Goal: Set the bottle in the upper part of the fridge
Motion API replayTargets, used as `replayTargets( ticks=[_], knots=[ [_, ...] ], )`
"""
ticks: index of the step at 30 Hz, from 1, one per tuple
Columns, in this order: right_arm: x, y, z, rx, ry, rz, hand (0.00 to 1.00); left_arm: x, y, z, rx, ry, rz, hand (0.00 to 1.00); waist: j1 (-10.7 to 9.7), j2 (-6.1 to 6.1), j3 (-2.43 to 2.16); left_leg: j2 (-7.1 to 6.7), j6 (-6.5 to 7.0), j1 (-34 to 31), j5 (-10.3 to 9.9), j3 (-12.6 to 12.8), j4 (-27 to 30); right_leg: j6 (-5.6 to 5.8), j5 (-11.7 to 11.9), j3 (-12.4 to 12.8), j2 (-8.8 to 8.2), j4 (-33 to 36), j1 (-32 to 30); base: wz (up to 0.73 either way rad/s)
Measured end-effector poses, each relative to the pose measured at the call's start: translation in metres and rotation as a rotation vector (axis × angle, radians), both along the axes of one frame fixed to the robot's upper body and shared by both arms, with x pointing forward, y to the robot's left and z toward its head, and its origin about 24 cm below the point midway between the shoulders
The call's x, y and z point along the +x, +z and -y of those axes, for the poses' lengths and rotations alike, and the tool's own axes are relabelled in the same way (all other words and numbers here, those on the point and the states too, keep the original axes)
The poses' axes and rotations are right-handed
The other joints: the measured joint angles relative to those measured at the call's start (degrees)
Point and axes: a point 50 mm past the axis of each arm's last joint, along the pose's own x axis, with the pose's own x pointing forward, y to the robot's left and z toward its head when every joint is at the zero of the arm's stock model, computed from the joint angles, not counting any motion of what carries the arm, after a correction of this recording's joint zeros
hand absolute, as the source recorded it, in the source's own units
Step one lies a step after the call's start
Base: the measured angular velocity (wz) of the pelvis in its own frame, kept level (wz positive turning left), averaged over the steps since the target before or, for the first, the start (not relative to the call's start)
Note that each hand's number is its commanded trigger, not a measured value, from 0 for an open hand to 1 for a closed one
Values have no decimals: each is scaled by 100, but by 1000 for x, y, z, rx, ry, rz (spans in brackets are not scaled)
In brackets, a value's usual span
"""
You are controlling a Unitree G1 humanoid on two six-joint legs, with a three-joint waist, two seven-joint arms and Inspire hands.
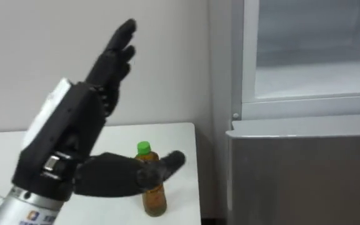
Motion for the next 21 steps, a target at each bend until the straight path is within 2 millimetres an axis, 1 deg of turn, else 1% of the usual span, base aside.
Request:
replayTargets(
  ticks=[2, 4, 7, 9, 11, 12, 14, 15, 17, 18, 19, 20, 21],
  knots=[
    [-2, 0, -1, 0, -22, 7, 0, -8, -3, -15, -36, 86, 12, 0, 86, 1, -5, -34, 5, -9, 3, -47, 0, 18, -26, -44, -28, 2, 10, 10],
    [-7, 0, -1, -3, -28, -2, 0, -13, -6, -23, -63, 147, 19, 0, 135, -1, -4, -44, 6, -19, 3, -64, 2, 20, -25, -69, -35, 14, 23, 9],
    [-8, -1, -1, -7, -32, -7, 0, -17, -13, -37, -105, 252, 4, 0, 143, -16, 3, -46, 6, -12, 3, -124, 1, 23, -30, -144, -32, 8, 79, 10],
    [-10, -1, -1, -6, -51, -7, 0, -22, -23, -45, -153, 312, -16, 0, 139, -16, 3, -57, 6, 26, 3, -138, -21, 26, -55, -149, -37, 3, 116, 6],
    [-13, -1, -2, -3, -72, -9, 0, -27, -43, -56, -196, 398, -95, 0, 158, -17, 4, -60, 2, 80, 5, -139, -59, 25, -73, -164, -38, -4, 159, 0],
    [-14, -1, -2, -4, -73, -9, 0, -28, -49, -59, -205, 420, -121, 0, 153, -17, 4, -62, 2, 90, 5, -142, -59, 26, -73, -168, -38, -12, 175, 4],
    [-14, -1, -1, -5, -73, -10, 0, -32, -73, -68, -234, 493, -224, 0, 146, -28, 8, -79, 2, 88, 5, -192, -61, 32, -82, -200, -47, -11, 187, 8],
    [-14, -1, -1, -6, -75, -11, 0, -33, -81, -71, -241, 510, -259, 0, 145, -35, 9, -84, 2, 94, 5, -192, -67, 35, -85, -199, -53, -10, 188, 5],
    [-14, -1, -1, -1, -91, -12, 0, -42, -120, -81, -262, 587, -437, 0, 130, -60, 13, -97, 2, 82, 5, -219, -63, 40, -92, -221, -64, -11, 189, 4],
    [-13, 0, -1, 2, -90, -8, 0, -44, -129, -83, -274, 604, -476, 0, 130, -79, 21, -99, 2, 72, 4, -231, -60, 41, -94, -227, -64, -13, 186, 6],
    [-16, 0, -3, 5, -93, -6, 0, -48, -144, -86, -315, 631, -538, 0, 144, -126, 27, -105, 2, 67, 4, -246, -59, 44, -102, -236, -69, -13, 186, 4],
    [-17, 0, -4, 8, -94, -6, 0, -54, -158, -89, -345, 658, -596, 0, 158, -121, -6, -111, 3, 74, 4, -247, -53, 47, -108, -235, -73, -12, 195, 0],
    [-18, 0, -5, 8, -92, -6, 0, -56, -165, -91, -366, 670, -624, 0, 178, -158, 0, -113, 3, 82, 4, -247, -54, 48, -109, -241, -75, -14, 204, 0]
  ],
)
